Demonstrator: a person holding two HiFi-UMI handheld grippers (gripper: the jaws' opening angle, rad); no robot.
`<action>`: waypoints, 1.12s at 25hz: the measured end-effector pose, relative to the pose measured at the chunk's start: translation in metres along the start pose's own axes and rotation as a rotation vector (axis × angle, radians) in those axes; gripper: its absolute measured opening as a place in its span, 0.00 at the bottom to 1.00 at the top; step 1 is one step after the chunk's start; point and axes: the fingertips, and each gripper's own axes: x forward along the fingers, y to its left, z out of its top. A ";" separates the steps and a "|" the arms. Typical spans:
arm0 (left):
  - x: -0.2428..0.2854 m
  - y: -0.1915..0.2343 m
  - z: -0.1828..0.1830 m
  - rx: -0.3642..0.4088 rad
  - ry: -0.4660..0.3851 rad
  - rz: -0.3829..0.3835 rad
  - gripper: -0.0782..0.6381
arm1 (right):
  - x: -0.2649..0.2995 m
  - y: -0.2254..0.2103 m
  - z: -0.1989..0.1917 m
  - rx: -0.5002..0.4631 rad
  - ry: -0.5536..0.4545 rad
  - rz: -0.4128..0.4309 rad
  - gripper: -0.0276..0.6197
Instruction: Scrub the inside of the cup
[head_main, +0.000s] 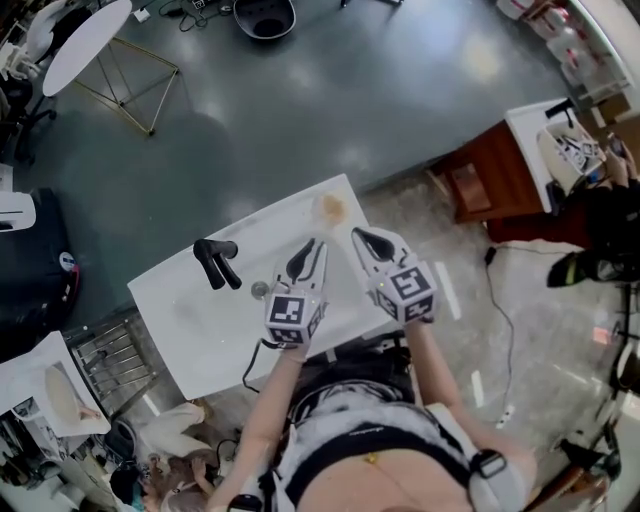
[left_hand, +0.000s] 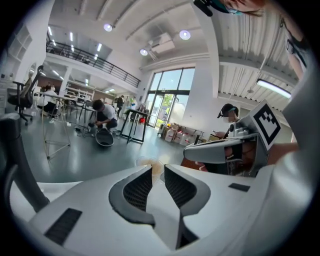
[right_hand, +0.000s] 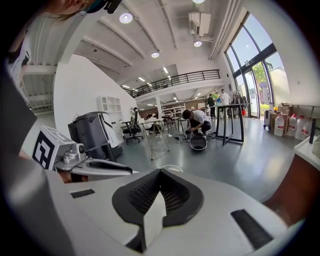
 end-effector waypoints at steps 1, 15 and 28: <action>0.004 0.003 -0.005 -0.001 0.009 0.006 0.24 | 0.002 -0.003 -0.001 0.002 0.002 -0.005 0.05; 0.076 0.031 -0.050 0.081 0.063 0.189 0.68 | 0.014 -0.043 -0.016 0.035 0.056 -0.060 0.05; 0.112 0.029 -0.056 0.110 0.050 0.238 0.68 | 0.010 -0.072 -0.020 0.048 0.086 -0.090 0.05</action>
